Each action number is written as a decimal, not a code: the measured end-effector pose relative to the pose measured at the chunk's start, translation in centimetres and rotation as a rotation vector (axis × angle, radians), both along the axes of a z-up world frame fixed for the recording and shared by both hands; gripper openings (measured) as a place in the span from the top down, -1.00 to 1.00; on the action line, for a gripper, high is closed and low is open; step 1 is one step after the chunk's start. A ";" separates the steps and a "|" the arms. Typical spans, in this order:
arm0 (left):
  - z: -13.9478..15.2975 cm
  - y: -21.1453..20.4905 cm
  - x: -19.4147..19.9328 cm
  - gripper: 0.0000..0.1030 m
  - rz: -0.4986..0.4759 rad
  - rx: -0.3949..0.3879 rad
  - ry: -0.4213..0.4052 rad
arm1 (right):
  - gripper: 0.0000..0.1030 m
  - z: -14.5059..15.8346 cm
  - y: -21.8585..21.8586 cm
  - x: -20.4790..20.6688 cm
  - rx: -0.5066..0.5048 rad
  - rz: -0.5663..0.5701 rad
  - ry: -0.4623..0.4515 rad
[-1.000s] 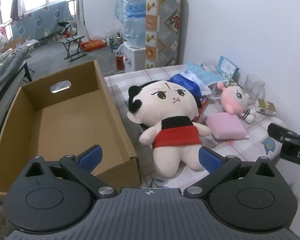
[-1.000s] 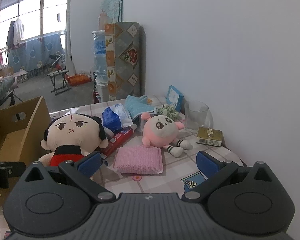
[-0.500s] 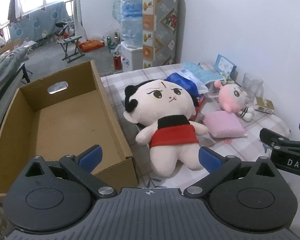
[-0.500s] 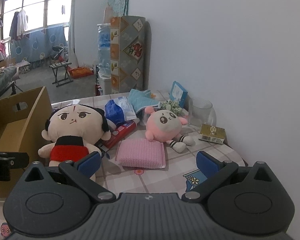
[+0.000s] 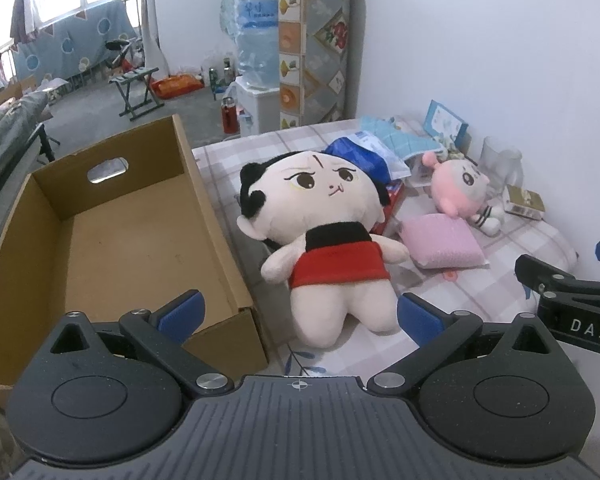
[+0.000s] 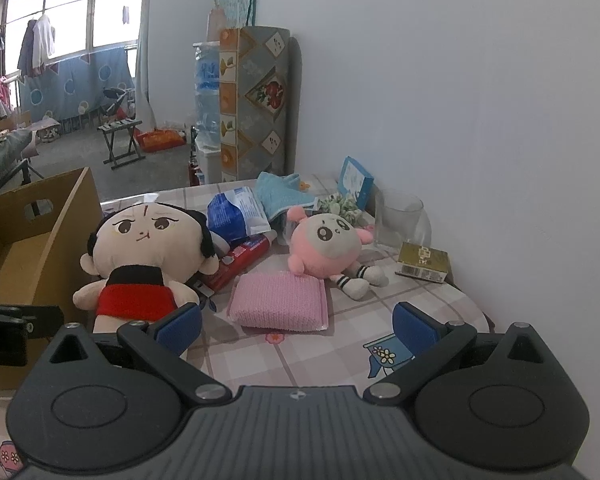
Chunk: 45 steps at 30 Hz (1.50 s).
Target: Organize soft objects
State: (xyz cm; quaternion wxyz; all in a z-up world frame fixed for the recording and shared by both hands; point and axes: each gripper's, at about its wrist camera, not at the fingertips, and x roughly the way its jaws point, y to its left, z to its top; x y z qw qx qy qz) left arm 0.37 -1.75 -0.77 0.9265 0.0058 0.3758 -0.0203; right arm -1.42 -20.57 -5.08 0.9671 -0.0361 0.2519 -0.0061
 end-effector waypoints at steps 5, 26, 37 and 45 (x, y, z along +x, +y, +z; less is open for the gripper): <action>-0.2 -0.1 0.0 -1.00 0.002 -0.002 0.005 | -0.38 -0.1 0.0 0.0 -0.002 -0.001 0.004; -0.5 -1.0 0.6 -1.00 0.009 0.023 0.026 | -0.38 -0.6 -0.2 0.4 0.011 0.000 0.021; -0.6 -5.0 2.1 -1.00 -0.081 0.050 -0.031 | -0.38 -2.6 -4.1 2.3 0.088 -0.002 0.030; -2.3 -8.9 3.8 -0.86 -0.256 0.005 -0.073 | -0.38 -4.7 -9.0 3.4 0.176 0.070 -0.105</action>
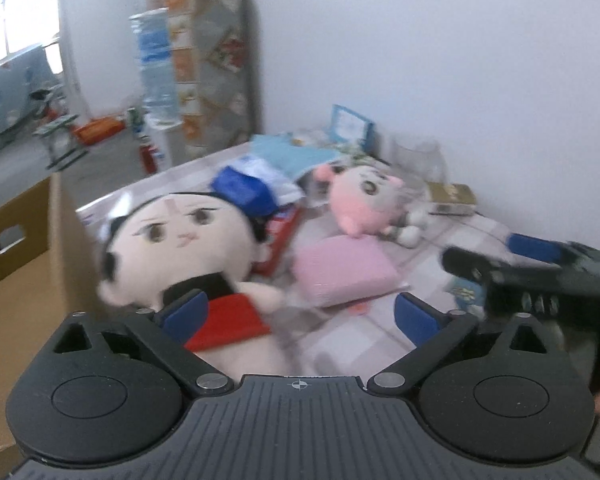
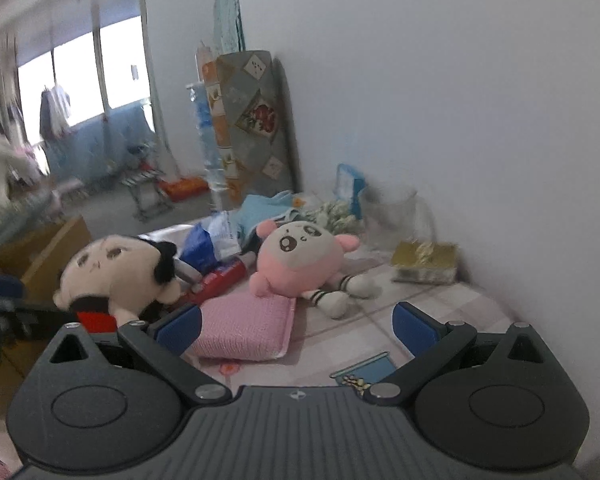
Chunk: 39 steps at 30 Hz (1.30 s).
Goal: Organize soft objects
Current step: 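Grasp the pink knitted pad with the left tool while the right tool reaches toward the gold tissue pack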
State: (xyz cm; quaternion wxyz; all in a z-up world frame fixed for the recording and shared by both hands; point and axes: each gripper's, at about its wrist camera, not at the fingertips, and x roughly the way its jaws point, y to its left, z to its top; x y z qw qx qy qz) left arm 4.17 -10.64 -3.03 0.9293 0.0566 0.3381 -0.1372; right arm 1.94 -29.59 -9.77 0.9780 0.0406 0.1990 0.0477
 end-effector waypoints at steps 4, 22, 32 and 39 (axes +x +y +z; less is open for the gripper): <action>-1.2 -1.8 1.1 -0.62 -0.038 0.014 0.030 | -0.36 -1.0 -3.2 2.8 0.181 0.076 0.044; -4.8 -2.4 3.4 -0.03 -0.104 -0.024 0.217 | -0.20 -5.3 -2.2 13.3 0.301 0.295 0.338; -5.7 -1.9 3.0 -0.08 -0.105 -0.050 0.226 | -0.20 -2.9 -1.9 12.7 0.269 0.411 0.310; -6.6 -0.7 3.5 -0.08 -0.065 -0.120 0.263 | -0.21 -2.7 3.0 17.7 0.171 0.526 0.324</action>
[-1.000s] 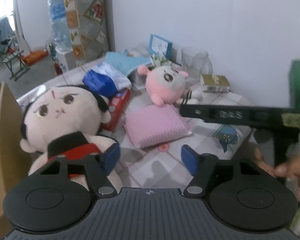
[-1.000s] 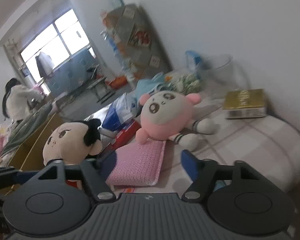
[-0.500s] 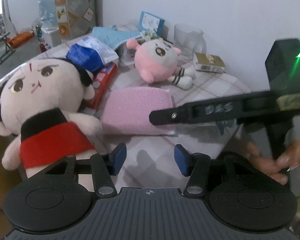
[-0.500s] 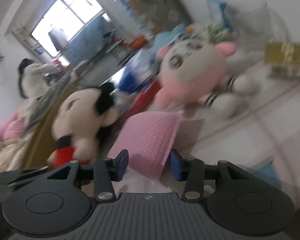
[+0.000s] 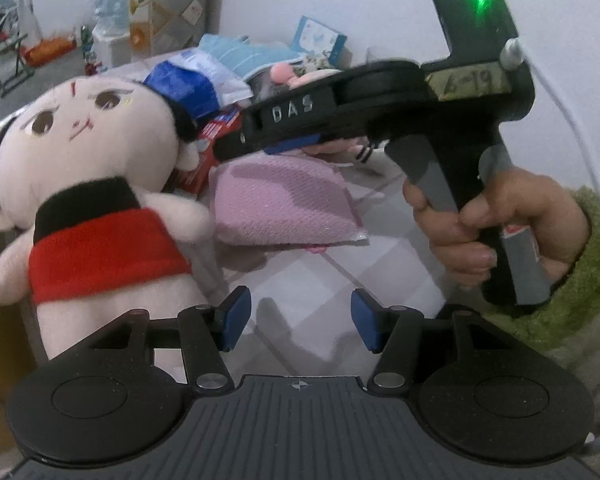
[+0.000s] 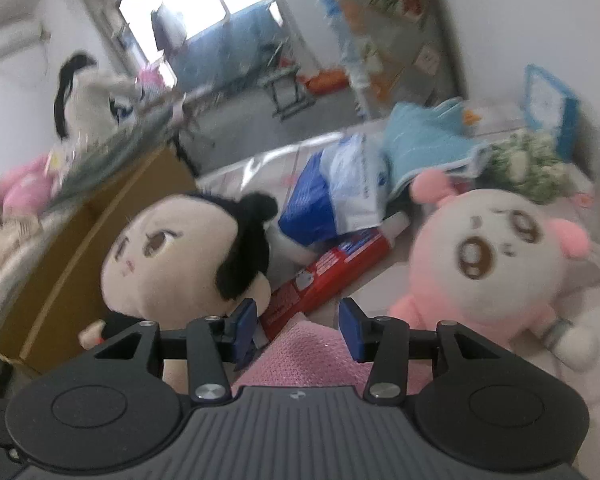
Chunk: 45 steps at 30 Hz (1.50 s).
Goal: Organize soft objects
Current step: 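Grasp the pink knitted pad with the left tool while the right tool reaches toward the gold tissue pack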
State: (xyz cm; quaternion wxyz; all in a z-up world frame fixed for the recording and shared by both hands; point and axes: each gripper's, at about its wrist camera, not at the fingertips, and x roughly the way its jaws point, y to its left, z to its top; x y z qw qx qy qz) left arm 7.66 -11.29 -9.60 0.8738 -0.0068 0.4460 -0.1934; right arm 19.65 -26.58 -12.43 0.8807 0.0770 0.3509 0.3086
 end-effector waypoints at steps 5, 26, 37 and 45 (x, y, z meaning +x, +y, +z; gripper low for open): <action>-0.5 0.7 0.2 -0.10 0.005 -0.052 0.039 | -0.21 -1.2 1.5 0.7 -0.066 0.043 0.087; -0.5 -0.8 -0.2 -0.69 -0.069 -0.206 0.161 | -0.21 -2.8 -6.1 -3.6 0.151 -0.129 0.263; -0.1 -0.7 1.0 -0.83 -0.007 -0.094 0.128 | -0.39 -3.6 -7.3 -6.8 0.328 -0.058 0.384; -0.3 -2.8 1.5 -0.95 -0.002 0.042 0.091 | -0.41 -3.8 -8.6 -6.4 0.424 -0.093 0.392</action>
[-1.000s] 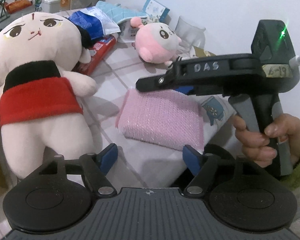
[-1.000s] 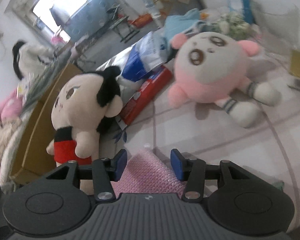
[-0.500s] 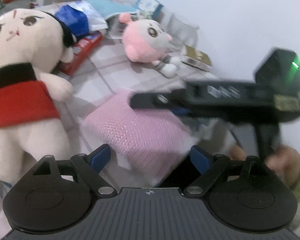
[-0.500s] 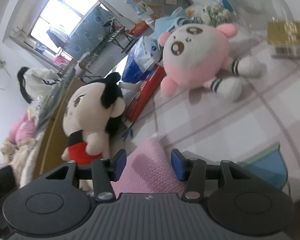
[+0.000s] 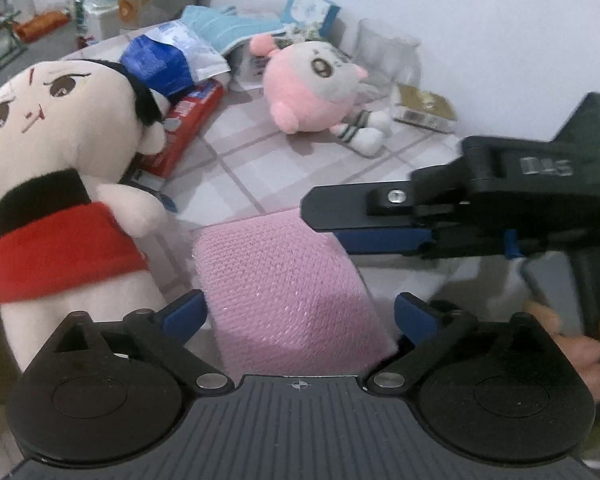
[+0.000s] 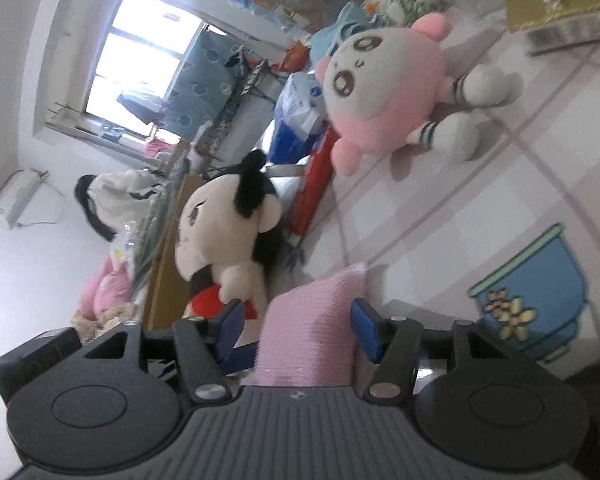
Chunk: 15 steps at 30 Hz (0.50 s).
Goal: Organize soft objects
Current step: 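Grasp the pink knitted pad with the left tool while the right tool reaches toward the gold tissue pack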
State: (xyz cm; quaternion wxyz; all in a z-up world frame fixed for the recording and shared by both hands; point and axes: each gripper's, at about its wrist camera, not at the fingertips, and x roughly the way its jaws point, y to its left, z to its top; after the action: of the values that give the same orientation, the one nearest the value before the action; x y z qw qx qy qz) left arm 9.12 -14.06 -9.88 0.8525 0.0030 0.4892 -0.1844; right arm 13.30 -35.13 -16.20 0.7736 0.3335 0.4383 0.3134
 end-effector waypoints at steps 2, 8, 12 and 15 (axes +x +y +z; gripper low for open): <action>-0.3 -0.1 0.4 -0.95 0.013 0.012 0.016 | -0.41 -0.2 0.3 0.2 0.032 0.016 0.012; -1.1 0.0 1.2 -0.88 0.054 0.011 0.054 | -0.41 0.7 -1.4 -0.4 0.009 -0.045 -0.061; -1.2 -0.2 1.3 -0.72 0.068 0.038 0.044 | -0.41 3.4 -3.0 -1.6 -0.297 -0.240 -0.272; -1.1 -0.2 1.3 -0.67 0.069 0.049 0.038 | -0.41 4.4 -3.3 -1.6 -0.499 -0.374 -0.375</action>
State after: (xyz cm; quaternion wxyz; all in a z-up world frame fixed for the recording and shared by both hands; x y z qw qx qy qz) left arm 10.38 -14.28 -11.00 0.8486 0.0034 0.5093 -0.1428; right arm 11.70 -38.48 -11.78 0.9421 0.1455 0.2833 0.1053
